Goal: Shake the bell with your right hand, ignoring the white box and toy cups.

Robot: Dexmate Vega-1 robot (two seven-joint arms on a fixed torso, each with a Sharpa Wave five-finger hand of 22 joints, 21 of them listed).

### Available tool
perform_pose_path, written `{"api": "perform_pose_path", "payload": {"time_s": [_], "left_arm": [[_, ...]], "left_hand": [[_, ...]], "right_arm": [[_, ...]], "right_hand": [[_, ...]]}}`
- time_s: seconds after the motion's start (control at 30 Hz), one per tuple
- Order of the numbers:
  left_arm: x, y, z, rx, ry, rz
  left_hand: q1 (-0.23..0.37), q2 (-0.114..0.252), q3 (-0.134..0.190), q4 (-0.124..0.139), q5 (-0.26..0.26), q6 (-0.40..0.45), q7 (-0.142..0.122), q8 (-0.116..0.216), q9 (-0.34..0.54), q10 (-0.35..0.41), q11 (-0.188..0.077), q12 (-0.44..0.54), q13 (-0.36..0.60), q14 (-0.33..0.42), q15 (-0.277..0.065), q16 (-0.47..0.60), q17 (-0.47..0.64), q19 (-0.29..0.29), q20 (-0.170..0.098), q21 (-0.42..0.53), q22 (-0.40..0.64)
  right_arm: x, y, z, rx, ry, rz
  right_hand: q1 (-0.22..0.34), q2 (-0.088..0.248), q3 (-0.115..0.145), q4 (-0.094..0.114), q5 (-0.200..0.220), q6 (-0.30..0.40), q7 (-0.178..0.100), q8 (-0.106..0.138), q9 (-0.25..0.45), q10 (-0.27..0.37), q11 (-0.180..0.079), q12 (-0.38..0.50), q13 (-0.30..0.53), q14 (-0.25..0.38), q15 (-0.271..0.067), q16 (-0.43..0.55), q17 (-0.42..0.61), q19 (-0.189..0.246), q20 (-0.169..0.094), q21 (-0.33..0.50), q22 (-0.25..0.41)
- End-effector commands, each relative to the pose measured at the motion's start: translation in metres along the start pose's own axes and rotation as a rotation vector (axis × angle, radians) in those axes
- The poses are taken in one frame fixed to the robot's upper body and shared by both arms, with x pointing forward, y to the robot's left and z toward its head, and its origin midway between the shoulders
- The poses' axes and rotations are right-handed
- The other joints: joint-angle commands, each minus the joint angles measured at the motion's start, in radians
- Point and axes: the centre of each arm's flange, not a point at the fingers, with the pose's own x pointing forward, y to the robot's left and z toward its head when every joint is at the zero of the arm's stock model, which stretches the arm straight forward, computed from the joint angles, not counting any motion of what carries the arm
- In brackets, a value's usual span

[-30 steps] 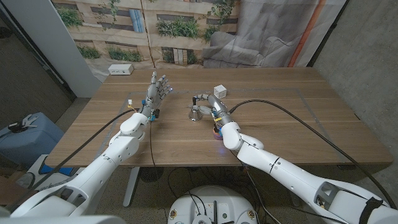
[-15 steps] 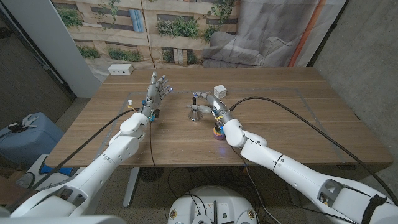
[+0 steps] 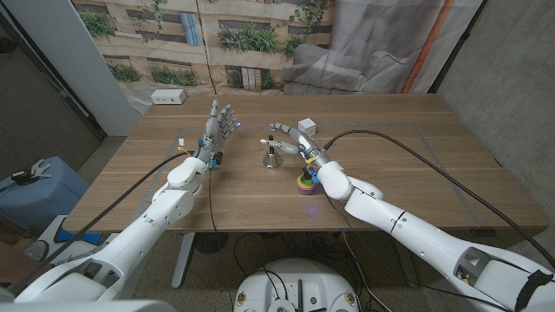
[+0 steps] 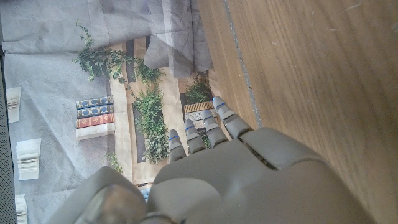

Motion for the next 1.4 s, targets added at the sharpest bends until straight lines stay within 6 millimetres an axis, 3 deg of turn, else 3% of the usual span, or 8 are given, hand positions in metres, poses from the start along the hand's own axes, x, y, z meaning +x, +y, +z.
{"api": "perform_pose_path", "payload": {"time_s": [0.03,0.53,0.97,1.4], "left_arm": [[0.0,0.0,0.0,0.0,0.0,0.0],[0.0,0.0,0.0,0.0,0.0,0.0],[0.0,0.0,0.0,0.0,0.0,0.0],[0.0,0.0,0.0,0.0,0.0,0.0]], "left_hand": [[0.002,0.007,0.0,0.007,0.007,0.0,-0.006,0.006,0.004,0.002,-0.004,0.006,0.005,0.009,-0.098,0.006,0.005,0.007,0.001,0.007,0.006],[0.002,0.007,0.0,0.007,0.007,0.0,-0.006,0.006,0.004,0.001,-0.004,0.006,0.005,0.008,-0.098,0.005,0.005,0.008,0.001,0.007,0.006],[0.002,0.007,0.0,0.007,0.007,0.0,-0.006,0.006,0.004,0.001,-0.006,0.006,0.005,0.009,-0.098,0.006,0.005,0.007,0.002,0.007,0.006],[0.002,0.007,0.0,0.007,0.007,0.0,-0.006,0.006,0.004,0.001,-0.005,0.006,0.005,0.009,-0.097,0.006,0.005,0.008,0.001,0.007,0.006]], "right_arm": [[-0.008,-0.027,-0.003,0.073,-0.013,0.021],[-0.012,-0.052,-0.008,0.179,-0.018,-0.056],[0.001,-0.082,-0.023,0.26,0.023,-0.043],[-0.005,-0.105,-0.051,0.334,0.079,-0.111]], "right_hand": [[-0.027,0.0,-0.003,0.011,-0.008,-0.027,-0.001,-0.002,0.001,-0.025,0.008,0.0,0.0,-0.013,0.003,-0.006,0.001,-0.005,0.0,0.002,0.0],[-0.087,0.009,-0.017,0.033,-0.017,-0.055,0.016,0.003,-0.003,-0.058,0.025,0.006,-0.004,-0.006,-0.01,-0.002,-0.001,0.01,-0.017,0.009,0.0],[-0.134,0.028,-0.024,0.054,-0.016,-0.073,0.024,0.003,-0.005,-0.085,0.039,0.004,-0.009,-0.014,0.0,-0.004,-0.002,0.012,-0.023,0.008,0.0],[-0.174,0.056,-0.025,0.076,-0.014,-0.1,0.038,0.001,-0.006,-0.103,0.044,0.005,-0.012,-0.017,0.003,-0.004,-0.001,0.017,-0.02,0.009,0.0]]}}
